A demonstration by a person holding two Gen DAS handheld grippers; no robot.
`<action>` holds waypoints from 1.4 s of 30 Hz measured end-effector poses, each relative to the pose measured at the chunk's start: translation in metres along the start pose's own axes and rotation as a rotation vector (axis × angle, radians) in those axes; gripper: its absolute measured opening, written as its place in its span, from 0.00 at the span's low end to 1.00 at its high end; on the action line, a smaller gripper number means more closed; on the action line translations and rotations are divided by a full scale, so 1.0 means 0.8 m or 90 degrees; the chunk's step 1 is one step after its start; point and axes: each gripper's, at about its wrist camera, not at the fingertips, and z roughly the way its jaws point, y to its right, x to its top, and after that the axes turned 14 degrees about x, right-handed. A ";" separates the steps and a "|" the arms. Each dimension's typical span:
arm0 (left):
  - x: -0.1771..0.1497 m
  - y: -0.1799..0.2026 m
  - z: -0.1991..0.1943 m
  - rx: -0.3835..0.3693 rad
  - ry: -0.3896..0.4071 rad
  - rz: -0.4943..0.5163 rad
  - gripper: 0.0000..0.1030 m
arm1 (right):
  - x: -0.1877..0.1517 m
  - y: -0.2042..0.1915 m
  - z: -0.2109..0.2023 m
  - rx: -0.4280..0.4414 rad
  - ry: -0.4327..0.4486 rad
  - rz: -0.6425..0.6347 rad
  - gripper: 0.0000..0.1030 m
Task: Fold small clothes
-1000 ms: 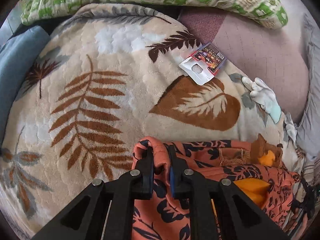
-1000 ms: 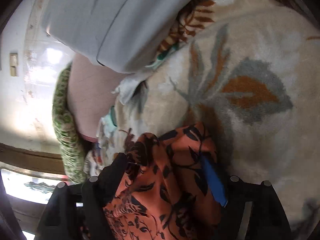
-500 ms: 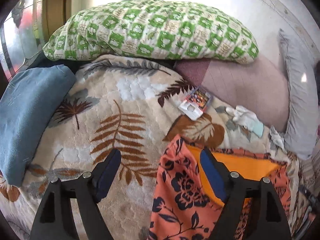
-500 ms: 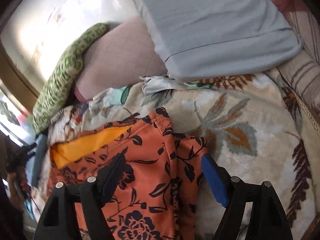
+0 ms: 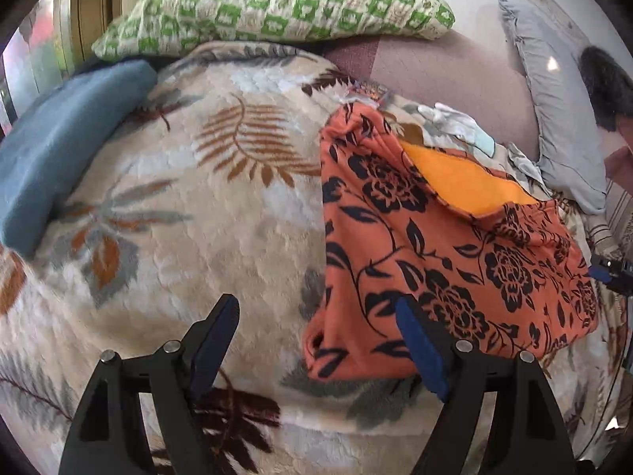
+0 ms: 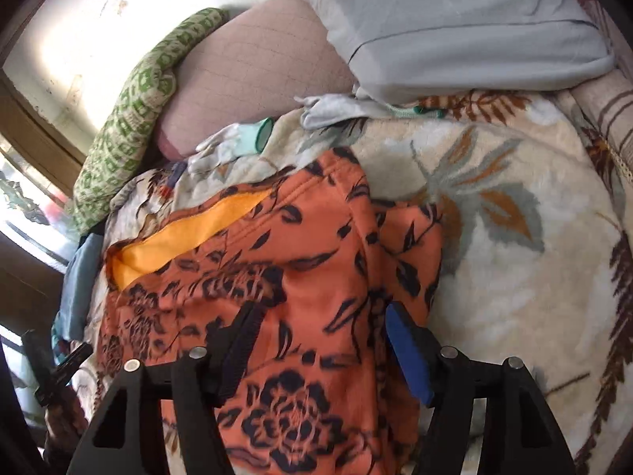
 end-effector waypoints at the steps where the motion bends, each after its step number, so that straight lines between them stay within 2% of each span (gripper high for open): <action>1: -0.004 0.002 0.003 -0.001 -0.006 0.001 0.79 | -0.012 -0.003 -0.004 -0.011 -0.012 -0.006 0.68; 4: -0.006 0.011 0.002 -0.012 0.011 0.007 0.79 | -0.044 -0.001 -0.011 0.000 -0.034 0.002 0.68; 7: -0.004 0.021 0.009 -0.025 -0.013 0.005 0.78 | -0.064 -0.001 -0.005 0.006 -0.055 0.000 0.68; 8: -0.004 0.024 0.009 -0.025 -0.013 0.003 0.60 | -0.067 -0.002 -0.005 0.008 -0.052 0.003 0.66; 9: -0.005 0.028 0.009 -0.021 -0.014 0.013 0.41 | -0.070 -0.002 -0.009 0.013 -0.045 0.007 0.58; 10: -0.004 0.031 0.011 0.000 -0.023 0.019 0.12 | -0.071 -0.002 -0.009 0.013 -0.043 0.010 0.50; 11: -0.002 0.030 0.011 0.008 -0.027 0.011 0.11 | -0.071 -0.003 -0.009 0.001 -0.047 0.009 0.35; 14: 0.003 0.025 0.012 -0.001 -0.041 -0.011 0.07 | -0.073 -0.007 -0.015 -0.012 -0.058 0.003 0.27; 17: 0.005 0.030 0.013 -0.002 -0.052 0.006 0.07 | -0.076 -0.007 -0.015 -0.018 -0.063 -0.007 0.28; 18: 0.005 0.031 0.013 -0.006 -0.057 0.008 0.08 | -0.076 -0.006 -0.015 -0.020 -0.062 -0.008 0.31; 19: 0.005 0.032 0.011 -0.007 -0.052 0.005 0.14 | -0.076 -0.003 -0.014 -0.019 -0.064 -0.004 0.35; 20: 0.005 0.032 0.010 -0.012 -0.048 0.003 0.25 | -0.078 -0.001 -0.011 -0.017 -0.063 0.003 0.36; 21: 0.005 0.033 0.011 -0.017 -0.047 0.003 0.27 | -0.079 0.001 -0.008 -0.012 -0.067 0.009 0.36; 22: 0.004 0.036 0.012 -0.010 -0.048 0.010 0.26 | -0.080 0.005 -0.003 -0.004 -0.076 0.016 0.36; 23: 0.004 0.041 0.013 0.016 -0.047 0.022 0.05 | -0.081 0.010 0.000 0.007 -0.080 0.031 0.31; 24: 0.004 0.046 0.014 0.039 -0.051 0.038 0.04 | -0.081 0.014 0.000 0.017 -0.078 0.047 0.14; 25: 0.005 0.047 0.013 0.040 -0.058 0.040 0.04 | -0.081 0.015 -0.003 0.030 -0.073 0.060 0.09; 28: 0.014 0.046 -0.002 0.046 -0.060 0.052 0.04 | -0.083 0.010 -0.022 0.053 -0.078 0.084 0.08; 31: 0.025 0.037 -0.036 0.024 -0.031 0.051 0.04 | -0.083 0.007 -0.056 0.057 -0.066 0.099 0.08; 33: 0.025 0.032 -0.046 0.010 -0.029 0.062 0.04 | -0.089 0.007 -0.064 0.059 -0.081 0.102 0.08; 35: 0.016 0.034 -0.022 0.020 -0.071 0.083 0.08 | -0.101 0.018 -0.043 0.034 -0.122 0.115 0.12; 37: 0.001 0.036 0.020 0.036 -0.143 0.108 0.10 | -0.112 0.031 -0.016 0.008 -0.151 0.126 0.15; 38: -0.001 0.030 0.023 0.022 -0.134 0.097 0.11 | -0.113 0.032 -0.015 0.010 -0.136 0.130 0.16; 39: 0.001 0.023 0.016 0.009 -0.118 0.081 0.12 | -0.110 0.027 -0.019 0.010 -0.119 0.123 0.22; 40: 0.006 0.016 0.008 0.008 -0.105 0.066 0.17 | -0.105 0.017 -0.025 0.004 -0.104 0.099 0.27; 41: 0.012 0.008 -0.005 0.015 -0.078 0.051 0.28 | -0.099 0.008 -0.032 -0.004 -0.090 0.072 0.43; 42: 0.019 0.000 -0.020 0.018 -0.034 0.037 0.36 | -0.091 0.000 -0.040 -0.015 -0.076 0.049 0.73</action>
